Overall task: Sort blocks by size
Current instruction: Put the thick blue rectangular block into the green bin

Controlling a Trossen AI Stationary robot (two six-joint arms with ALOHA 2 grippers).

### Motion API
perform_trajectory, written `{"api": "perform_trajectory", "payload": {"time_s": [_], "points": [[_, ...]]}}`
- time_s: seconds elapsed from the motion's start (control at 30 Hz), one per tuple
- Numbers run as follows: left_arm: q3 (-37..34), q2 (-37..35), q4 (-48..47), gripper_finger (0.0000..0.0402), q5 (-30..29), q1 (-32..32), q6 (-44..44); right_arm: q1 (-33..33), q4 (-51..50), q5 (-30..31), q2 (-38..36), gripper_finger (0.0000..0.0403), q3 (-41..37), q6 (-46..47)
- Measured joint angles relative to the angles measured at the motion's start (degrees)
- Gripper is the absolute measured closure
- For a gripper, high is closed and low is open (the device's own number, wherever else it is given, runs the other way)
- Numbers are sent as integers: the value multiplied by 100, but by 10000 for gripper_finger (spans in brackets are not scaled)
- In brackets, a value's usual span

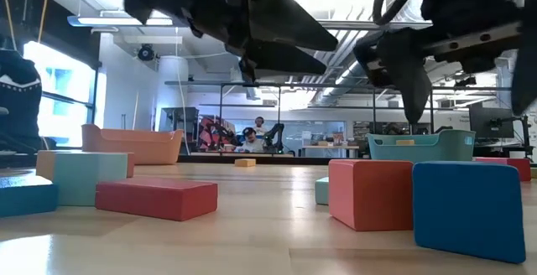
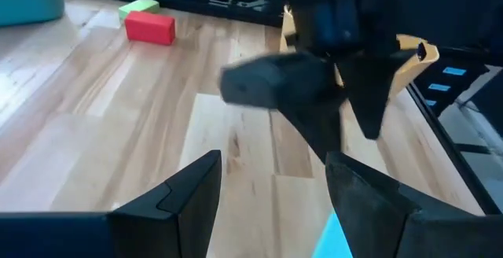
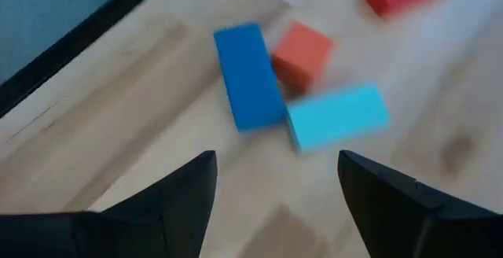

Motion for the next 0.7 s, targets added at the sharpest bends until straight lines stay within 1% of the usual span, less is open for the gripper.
{"api": "perform_trajectory", "payload": {"time_s": [0.23, 0.4, 0.53, 0.6, 0.7], "points": [[0, 0, 2, 186, -1119, -654, -221, 303, 1437, -32, 752, 140, 0, -105], [0, 0, 22, 186, -2034, -1099, -380, 433, 1933, 51, 1273, 140, 0, 4], [0, -2, 33, 186, -2650, -1371, -551, 457, 2213, 77, 1454, 142, 0, 285], [0, -2, 44, 186, -2843, -1471, -638, 477, 2250, 168, 1480, 153, 0, 400], [0, -2, 44, 186, -3033, -1581, -772, 536, 2197, 469, 1480, 186, 2, 441]]}}
